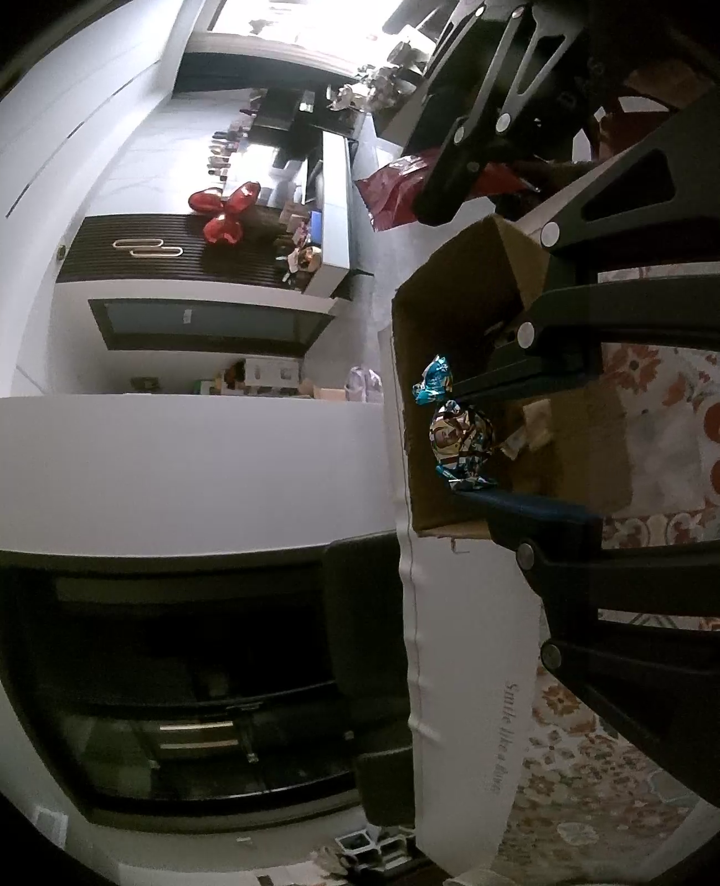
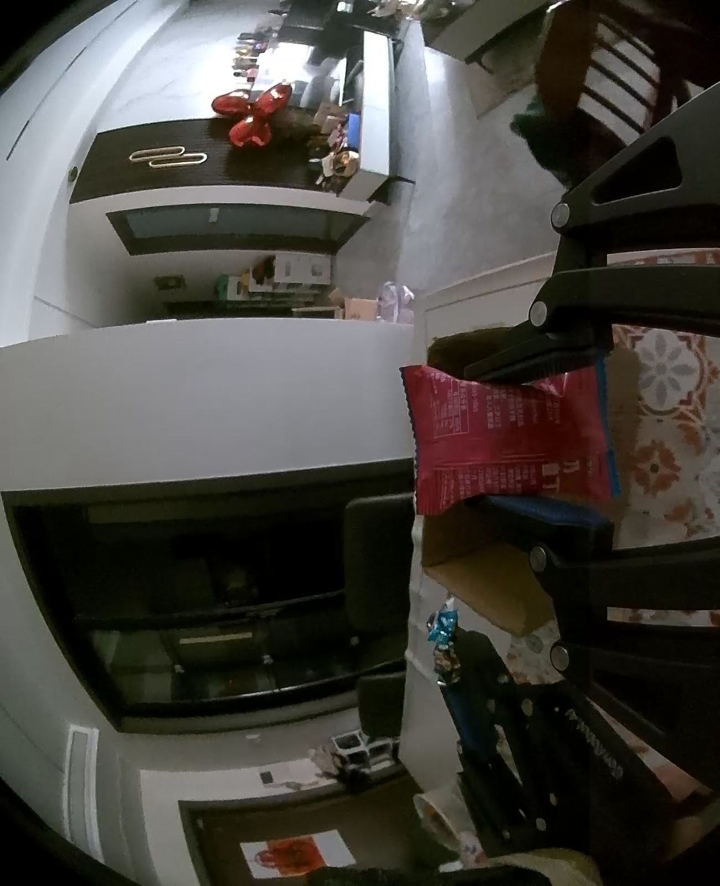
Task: Organize snacks
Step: 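Carry the candy with the left tool while the right tool carries the red bar into the box, then open both tools inside the box to drop the candy and red bar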
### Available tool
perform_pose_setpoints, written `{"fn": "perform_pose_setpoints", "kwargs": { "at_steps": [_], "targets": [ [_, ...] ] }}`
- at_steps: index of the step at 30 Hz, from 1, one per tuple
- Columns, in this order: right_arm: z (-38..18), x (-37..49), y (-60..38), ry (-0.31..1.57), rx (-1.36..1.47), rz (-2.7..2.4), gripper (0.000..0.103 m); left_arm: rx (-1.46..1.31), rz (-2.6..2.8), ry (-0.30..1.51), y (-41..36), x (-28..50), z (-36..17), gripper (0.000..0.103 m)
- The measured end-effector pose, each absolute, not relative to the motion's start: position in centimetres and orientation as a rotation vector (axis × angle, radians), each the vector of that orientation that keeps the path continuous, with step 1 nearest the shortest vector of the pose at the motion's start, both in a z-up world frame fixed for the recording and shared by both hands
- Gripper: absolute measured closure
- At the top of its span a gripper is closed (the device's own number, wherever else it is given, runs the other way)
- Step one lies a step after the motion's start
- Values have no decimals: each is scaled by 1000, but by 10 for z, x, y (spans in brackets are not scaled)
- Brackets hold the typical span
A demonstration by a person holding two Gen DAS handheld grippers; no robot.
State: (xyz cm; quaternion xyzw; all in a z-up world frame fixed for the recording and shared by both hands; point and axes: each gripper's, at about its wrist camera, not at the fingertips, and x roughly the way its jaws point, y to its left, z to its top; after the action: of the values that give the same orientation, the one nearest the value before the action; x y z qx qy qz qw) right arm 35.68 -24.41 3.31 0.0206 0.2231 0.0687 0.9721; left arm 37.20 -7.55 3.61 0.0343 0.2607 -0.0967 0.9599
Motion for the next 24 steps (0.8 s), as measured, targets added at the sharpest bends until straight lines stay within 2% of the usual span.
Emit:
{"fn": "perform_pose_setpoints", "kwargs": {
  "at_steps": [10,12,15,16,17,18,24],
  "targets": [
    [24,401,-237,489,18,143,65,98,-162,581,-77,418,28,71],
    [21,411,-237,502,11,141,65,101,-153,585,-78,424,26,67],
    [18,418,-236,510,-4,127,64,111,-141,602,-78,431,23,49],
    [18,419,-234,518,-9,122,57,112,-134,603,-79,430,23,41],
    [17,421,-234,528,-10,112,39,108,-121,602,-78,429,22,38],
    [17,419,-235,525,-10,98,33,105,-118,598,-77,426,22,38],
    [21,395,-238,481,-45,45,33,140,-101,543,-77,398,27,26]
  ]
}}
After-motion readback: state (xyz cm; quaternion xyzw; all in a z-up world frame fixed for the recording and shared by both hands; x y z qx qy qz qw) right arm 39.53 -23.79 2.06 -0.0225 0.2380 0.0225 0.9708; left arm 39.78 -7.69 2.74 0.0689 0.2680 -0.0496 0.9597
